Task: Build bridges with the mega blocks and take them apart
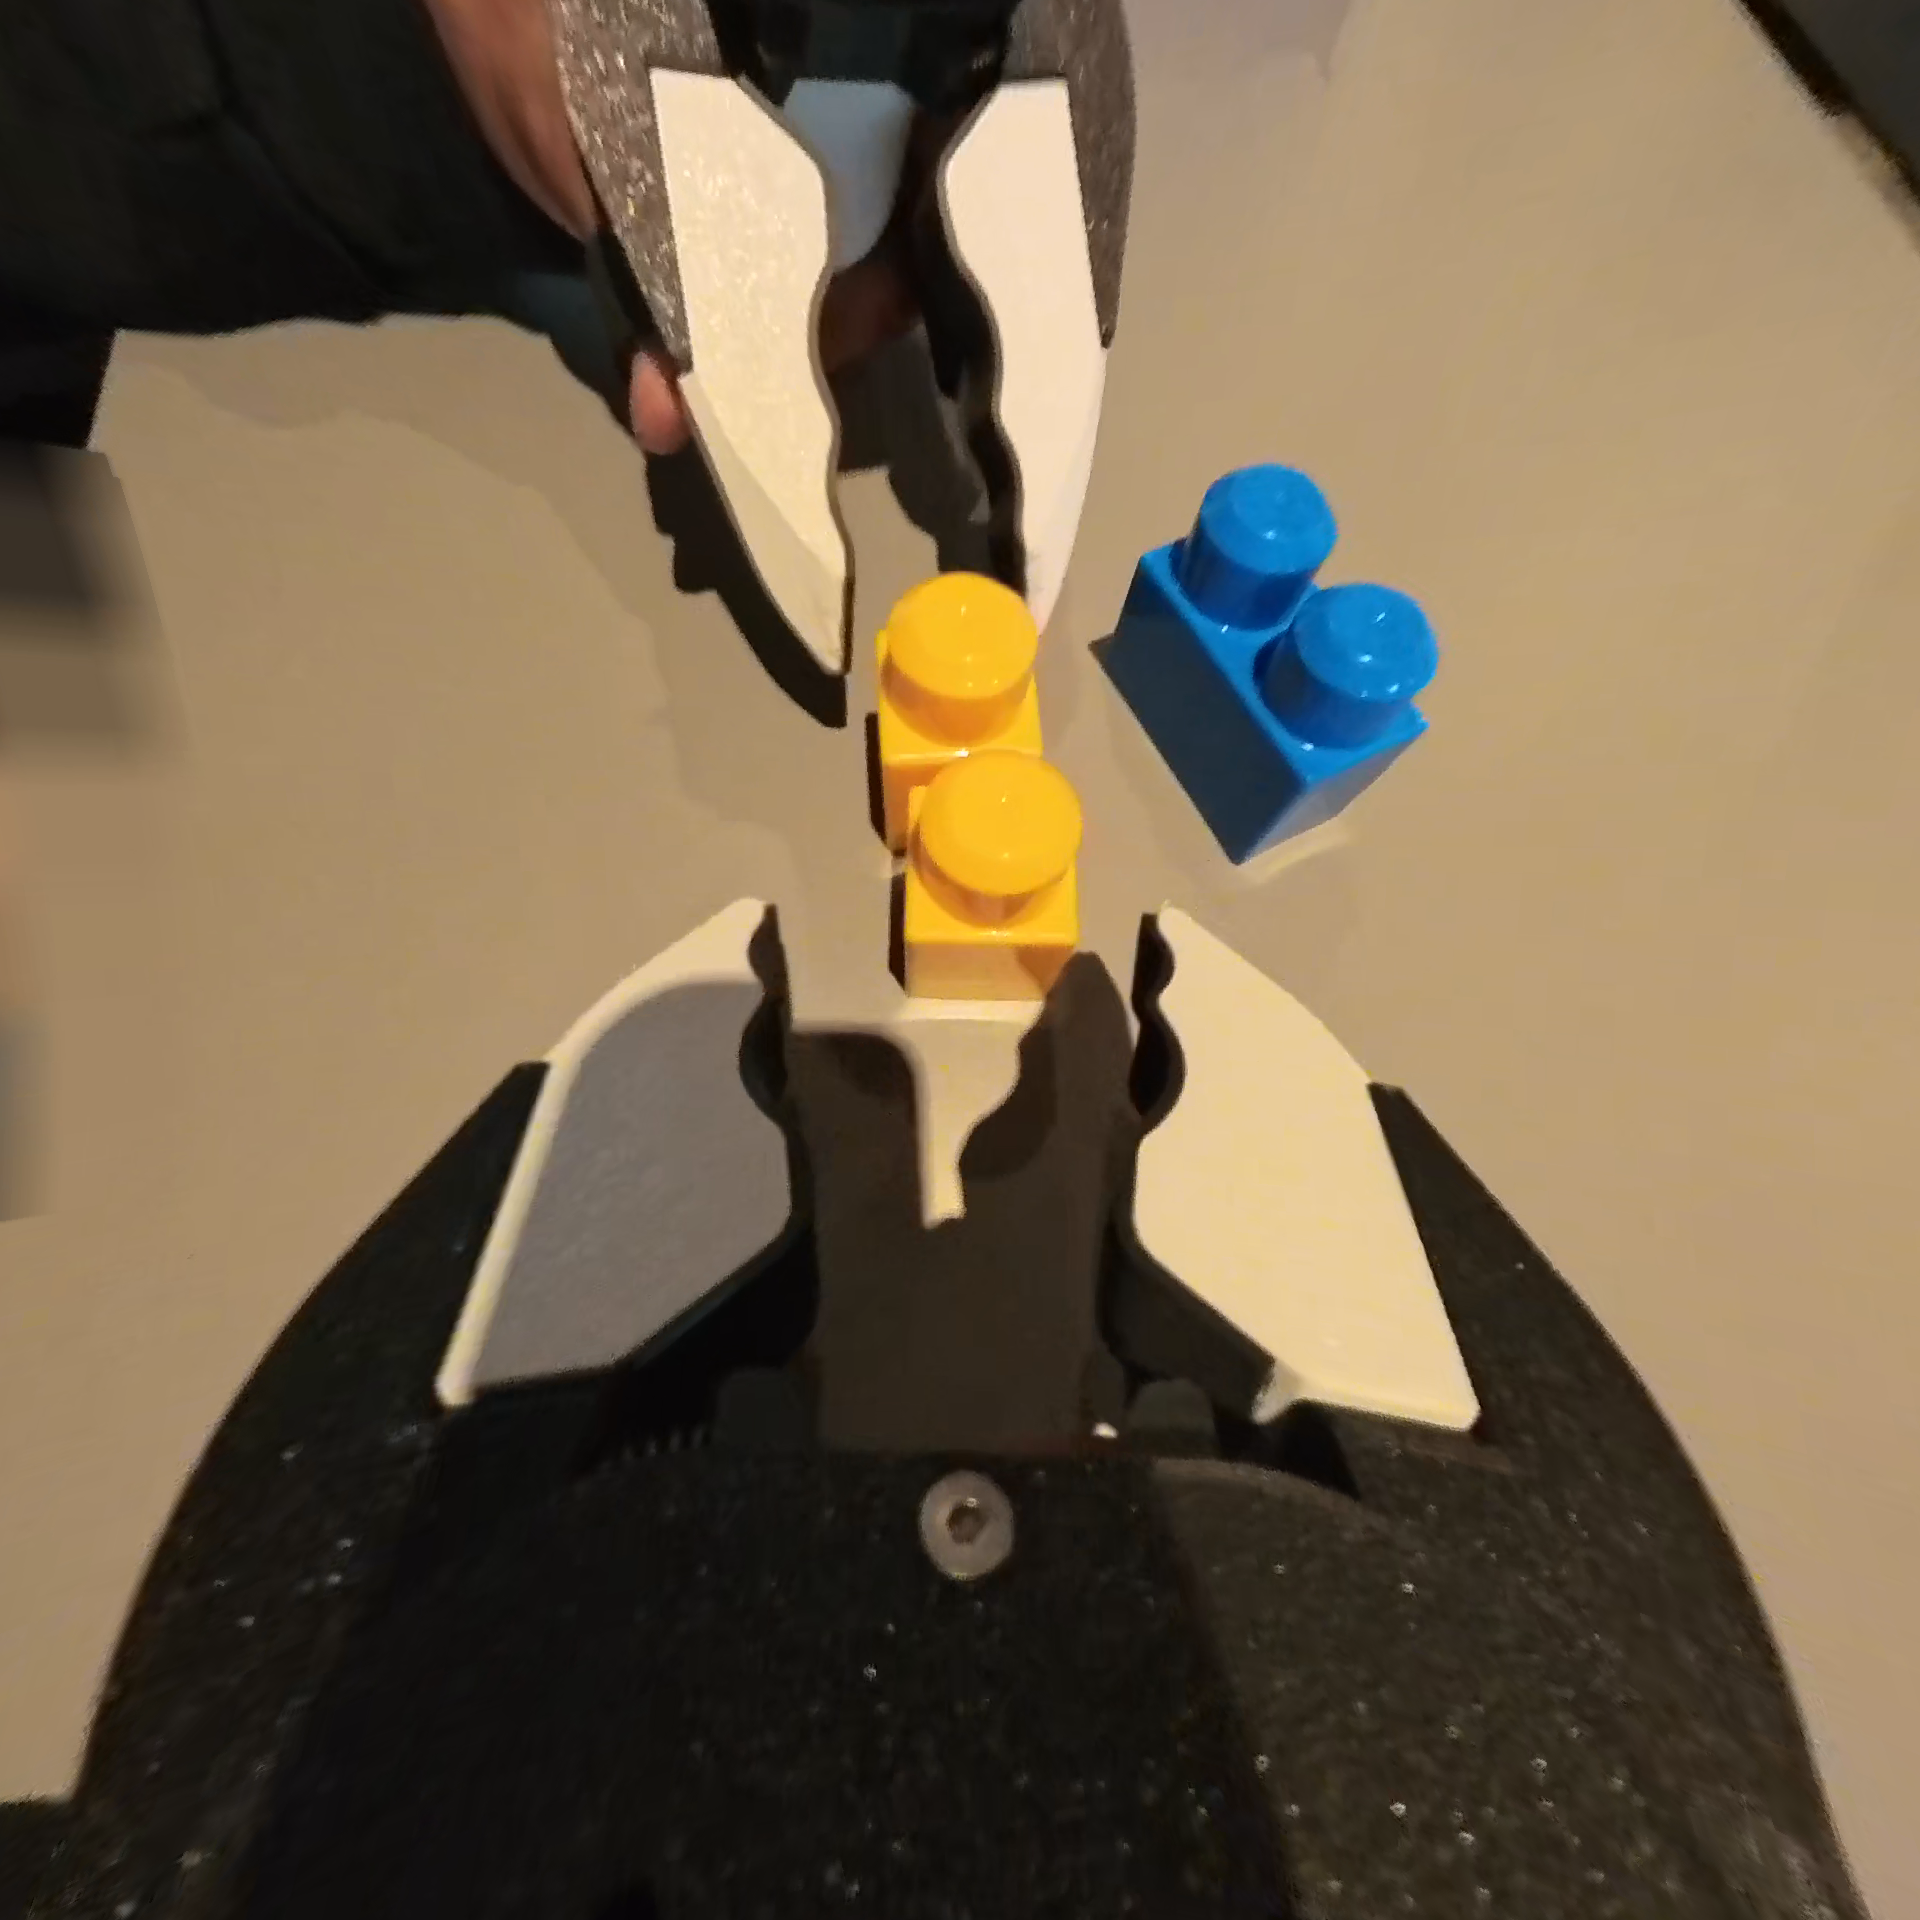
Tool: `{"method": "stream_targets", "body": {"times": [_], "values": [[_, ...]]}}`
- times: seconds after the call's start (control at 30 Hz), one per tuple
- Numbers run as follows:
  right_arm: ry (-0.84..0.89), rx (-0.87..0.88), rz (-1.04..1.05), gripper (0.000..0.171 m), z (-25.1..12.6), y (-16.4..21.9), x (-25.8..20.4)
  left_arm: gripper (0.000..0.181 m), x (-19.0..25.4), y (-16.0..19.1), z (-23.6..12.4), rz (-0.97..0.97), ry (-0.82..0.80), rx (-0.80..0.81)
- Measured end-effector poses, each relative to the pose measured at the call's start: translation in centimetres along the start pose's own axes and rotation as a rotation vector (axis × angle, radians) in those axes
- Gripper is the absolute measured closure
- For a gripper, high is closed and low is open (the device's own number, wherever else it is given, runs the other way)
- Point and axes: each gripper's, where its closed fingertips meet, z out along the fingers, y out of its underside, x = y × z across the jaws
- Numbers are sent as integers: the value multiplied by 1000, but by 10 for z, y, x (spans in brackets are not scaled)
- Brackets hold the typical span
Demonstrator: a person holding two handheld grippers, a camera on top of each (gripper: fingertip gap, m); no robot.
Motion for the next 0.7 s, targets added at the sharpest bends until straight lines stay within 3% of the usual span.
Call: {"method": "stream_targets", "body": {"times": [0.13,0.3,0.7], "values": [[-25,-95,-3,113,14,14,-5,143,0,3,5,12,-9,-26],[-6,-126,-25,133,23,17,-3,147,-1,3,8,21,-28,-41],[-5,-102,-40,135,26,14,-3,150,1,5,10,34,-36,-61]]}}
